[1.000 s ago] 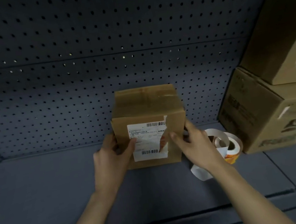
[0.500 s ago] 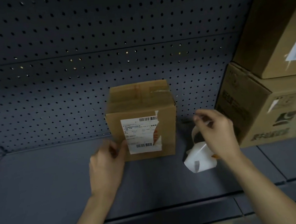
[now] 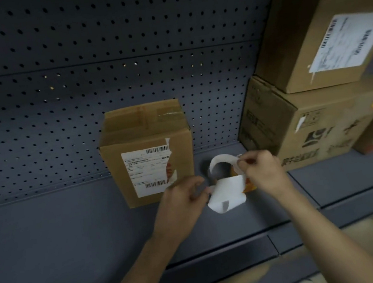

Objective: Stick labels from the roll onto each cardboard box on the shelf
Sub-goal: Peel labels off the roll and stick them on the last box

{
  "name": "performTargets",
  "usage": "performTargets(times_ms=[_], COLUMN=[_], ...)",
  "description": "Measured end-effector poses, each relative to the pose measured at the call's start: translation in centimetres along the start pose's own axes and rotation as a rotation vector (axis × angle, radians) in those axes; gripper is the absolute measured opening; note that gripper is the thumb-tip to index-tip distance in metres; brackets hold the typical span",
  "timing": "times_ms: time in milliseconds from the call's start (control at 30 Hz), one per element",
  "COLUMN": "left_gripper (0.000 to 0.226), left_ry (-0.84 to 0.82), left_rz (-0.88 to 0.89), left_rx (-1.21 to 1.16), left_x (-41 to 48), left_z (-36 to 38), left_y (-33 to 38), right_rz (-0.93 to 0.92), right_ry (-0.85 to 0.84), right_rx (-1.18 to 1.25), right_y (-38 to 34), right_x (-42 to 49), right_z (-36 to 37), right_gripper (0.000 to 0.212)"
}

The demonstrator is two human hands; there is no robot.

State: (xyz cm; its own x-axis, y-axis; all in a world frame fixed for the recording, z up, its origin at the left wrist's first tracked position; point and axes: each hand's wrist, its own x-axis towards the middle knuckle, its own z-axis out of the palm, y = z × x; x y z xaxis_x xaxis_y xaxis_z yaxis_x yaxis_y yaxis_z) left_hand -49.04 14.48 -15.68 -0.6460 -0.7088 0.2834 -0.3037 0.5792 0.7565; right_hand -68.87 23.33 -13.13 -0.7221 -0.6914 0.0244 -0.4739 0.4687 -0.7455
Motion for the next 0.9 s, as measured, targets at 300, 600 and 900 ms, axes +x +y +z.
performTargets(times_ms=[300, 600, 900], left_gripper=[0.036, 0.017, 0.017], left_ry=[-0.123, -0.075, -0.146], left_rz=[0.013, -0.194, -0.16], left_rx=[-0.075, -0.435, -0.551], left_x=[0.9, 1.8, 2.0], left_z=[1.9, 2.1, 1.2], left_y=[1.1, 0.7, 0.7], right_rz=[-0.089, -0.189, -0.432], right_ry=[0.006, -0.035, -0.046], right_rx=[0.08, 0.361, 0.245], right_y=[-2.5, -1.7, -1.0], right_x=[-2.0, -2.6, -3.2], right_z=[1.4, 1.2, 1.9], right_gripper=[0.017, 0.016, 0.008])
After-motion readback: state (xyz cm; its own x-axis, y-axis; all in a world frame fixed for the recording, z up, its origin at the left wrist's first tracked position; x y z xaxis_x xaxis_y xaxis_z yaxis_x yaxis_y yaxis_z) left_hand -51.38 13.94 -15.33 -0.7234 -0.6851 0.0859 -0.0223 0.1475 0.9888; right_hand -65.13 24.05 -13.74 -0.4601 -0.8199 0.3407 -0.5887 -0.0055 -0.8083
